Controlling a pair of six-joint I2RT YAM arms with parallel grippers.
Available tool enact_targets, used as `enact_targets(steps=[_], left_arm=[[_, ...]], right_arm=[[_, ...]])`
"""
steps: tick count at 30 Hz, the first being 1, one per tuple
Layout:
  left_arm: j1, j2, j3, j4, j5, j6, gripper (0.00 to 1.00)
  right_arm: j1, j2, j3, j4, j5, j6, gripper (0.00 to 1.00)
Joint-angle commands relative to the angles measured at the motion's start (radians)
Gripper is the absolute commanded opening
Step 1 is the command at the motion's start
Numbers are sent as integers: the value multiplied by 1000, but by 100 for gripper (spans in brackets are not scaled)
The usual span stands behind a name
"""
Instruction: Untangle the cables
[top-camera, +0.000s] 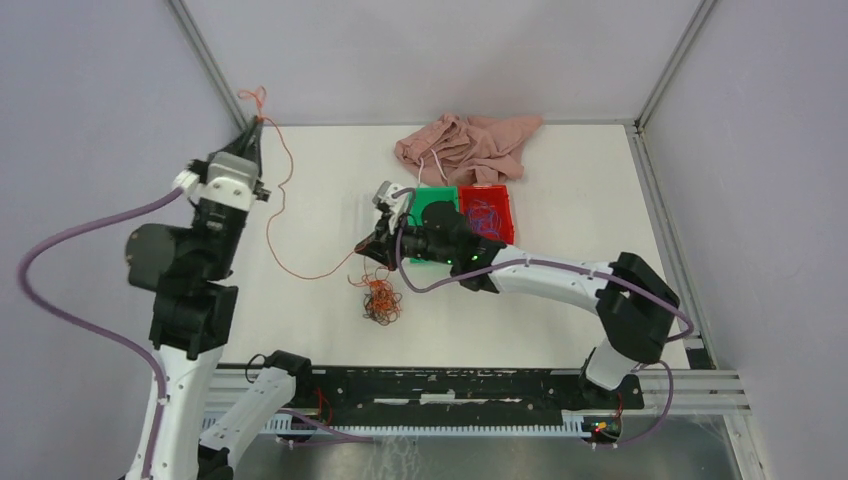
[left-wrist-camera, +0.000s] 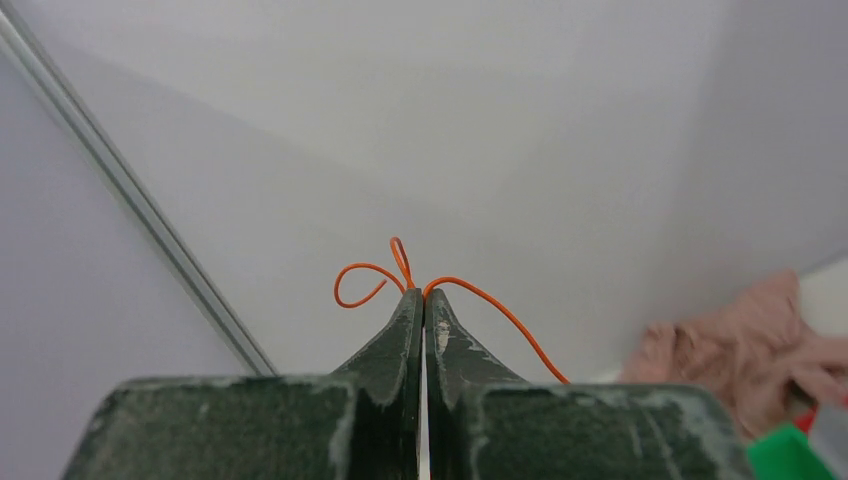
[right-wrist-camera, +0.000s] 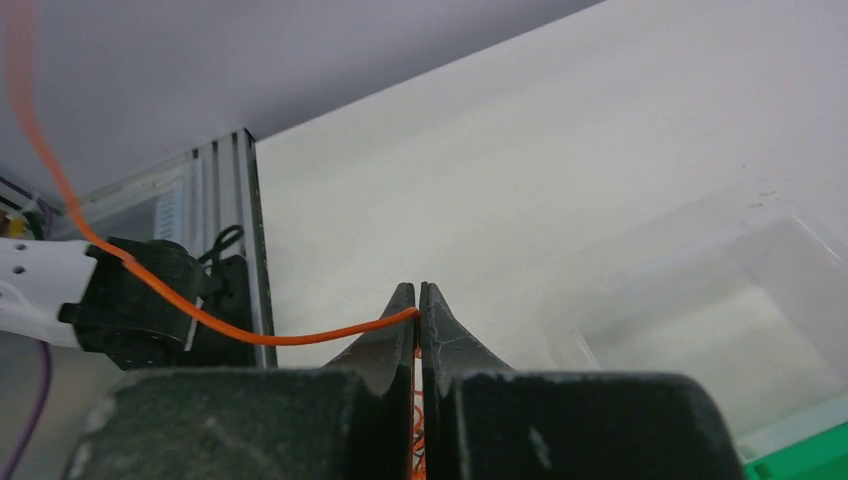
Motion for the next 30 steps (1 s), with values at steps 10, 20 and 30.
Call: enact_targets(steps=[10,20,30], left_arm=[[7,-113,-478,-426,200,-120,12],[7,4,-360,-983,709,298,61],[6,13,-313,-1031,813,399,67]], right_arm=[[-41,-191,-133,35,-110,247,1],[-40,-162,-37,-212,-65,199,1],[-37,-141,19,-299,-73,174,1]])
